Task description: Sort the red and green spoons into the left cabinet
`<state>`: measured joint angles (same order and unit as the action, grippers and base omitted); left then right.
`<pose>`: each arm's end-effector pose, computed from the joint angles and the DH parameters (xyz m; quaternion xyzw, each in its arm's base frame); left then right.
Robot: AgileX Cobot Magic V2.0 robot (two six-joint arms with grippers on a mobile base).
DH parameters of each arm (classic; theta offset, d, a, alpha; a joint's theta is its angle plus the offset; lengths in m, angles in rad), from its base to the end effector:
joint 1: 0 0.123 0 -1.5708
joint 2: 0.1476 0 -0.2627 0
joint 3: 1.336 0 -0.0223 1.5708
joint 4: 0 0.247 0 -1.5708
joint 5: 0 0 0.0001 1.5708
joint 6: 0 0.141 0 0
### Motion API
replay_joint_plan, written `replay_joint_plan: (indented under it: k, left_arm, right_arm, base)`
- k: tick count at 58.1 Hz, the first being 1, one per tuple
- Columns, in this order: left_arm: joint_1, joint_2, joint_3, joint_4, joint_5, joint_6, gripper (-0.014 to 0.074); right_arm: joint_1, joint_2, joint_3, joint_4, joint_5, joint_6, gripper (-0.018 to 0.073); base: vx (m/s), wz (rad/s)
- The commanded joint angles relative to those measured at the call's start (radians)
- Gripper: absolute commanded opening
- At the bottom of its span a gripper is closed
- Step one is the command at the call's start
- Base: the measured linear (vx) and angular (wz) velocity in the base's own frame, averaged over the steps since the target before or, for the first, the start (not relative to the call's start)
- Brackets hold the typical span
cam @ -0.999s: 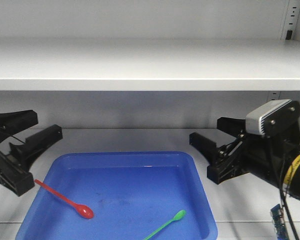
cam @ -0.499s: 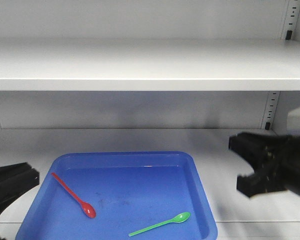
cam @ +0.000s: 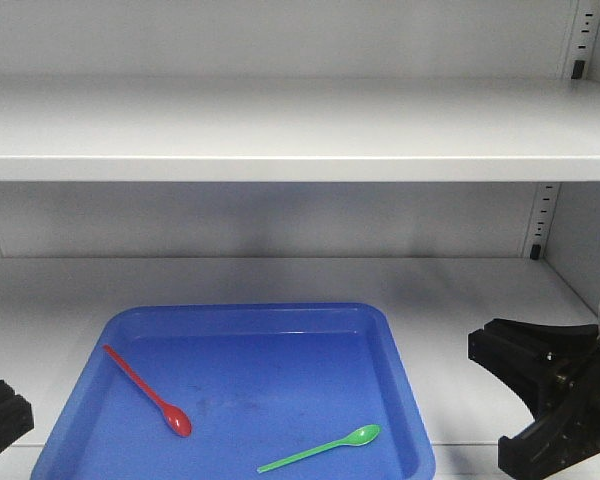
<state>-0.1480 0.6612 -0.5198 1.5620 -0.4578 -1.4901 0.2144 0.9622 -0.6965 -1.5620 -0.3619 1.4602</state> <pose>0.1816 -0.0900 0.3156 0.2325 0.6843 -0.1901 0.6644 0.2435 0.1040 0.3134 -0.2326 0.7262 0.1734 0.6232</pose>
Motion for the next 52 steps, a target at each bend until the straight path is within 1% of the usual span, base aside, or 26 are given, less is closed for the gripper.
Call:
replay_joint_plan:
  k: [1, 36, 39, 41, 44, 46, 47, 48, 49, 50, 51, 52]
  left_arm:
    - [-0.004, -0.004, -0.021, -0.037, -0.004, -0.007, 0.0000]
    - [-0.004, -0.004, -0.021, -0.037, 0.000, 0.010, 0.0000]
    - [-0.004, -0.003, -0.021, -0.043, -0.024, 0.012, 0.0000]
    - [-0.004, -0.003, -0.021, -0.065, -0.032, 0.030, 0.0000]
    - [-0.004, 0.007, -0.020, -0.165, -0.032, 0.110, 0.0000]
    - [-0.004, 0.008, -0.018, -0.290, -0.030, 0.197, 0.0000]
    - [-0.004, 0.009, -0.016, -0.341, -0.030, 0.265, 0.0000]
    - [-0.004, 0.009, -0.012, -0.425, -0.030, 0.316, 0.0000]
    - [-0.004, 0.009, -0.009, -0.484, -0.030, 0.397, 0.0000]
    - [-0.004, 0.009, -0.002, -0.575, -0.027, 0.452, 0.0000]
    - [-0.004, 0.009, 0.005, -0.639, -0.028, 0.538, 0.0000]
    - [-0.004, 0.009, 0.010, -0.734, -0.028, 0.597, 0.0000]
  right_arm:
    - [-0.003, -0.015, -0.030, 0.020, -0.007, 0.001, -0.0005]
    - [-0.003, -0.015, -0.030, 0.020, -0.007, 0.001, -0.0004]
    - [-0.003, -0.015, -0.030, 0.020, -0.007, 0.001, -0.0004]
    - [-0.003, -0.015, -0.030, 0.020, -0.007, 0.001, -0.0004]
    - [-0.003, -0.015, -0.030, 0.020, -0.007, 0.001, -0.0004]
    - [-0.003, -0.015, -0.030, 0.020, -0.007, 0.001, -0.0004]
    - [-0.003, -0.015, -0.030, 0.020, -0.007, 0.001, -0.0004]
    - [-0.003, -0.015, -0.030, 0.020, -0.007, 0.001, -0.0004]
    - [-0.003, -0.015, -0.030, 0.020, -0.007, 0.001, -0.0004]
    - [-0.003, -0.015, -0.030, 0.020, -0.007, 0.001, -0.0004]
    - [-0.003, -0.015, -0.030, 0.020, -0.007, 0.001, -0.0004]
    - [-0.003, -0.015, -0.030, 0.020, -0.007, 0.001, -0.0004]
  base:
    - [0.00, 0.00]
    - [0.00, 0.00]
    - [0.00, 0.00]
    - [0.00, 0.00]
    - [0.00, 0.00]
    - [0.00, 0.00]
    - [0.00, 0.00]
    - [0.00, 0.00]
    - [0.00, 0.00]
    - [0.00, 0.00]
    - [0.00, 0.00]
    - [0.00, 0.00]
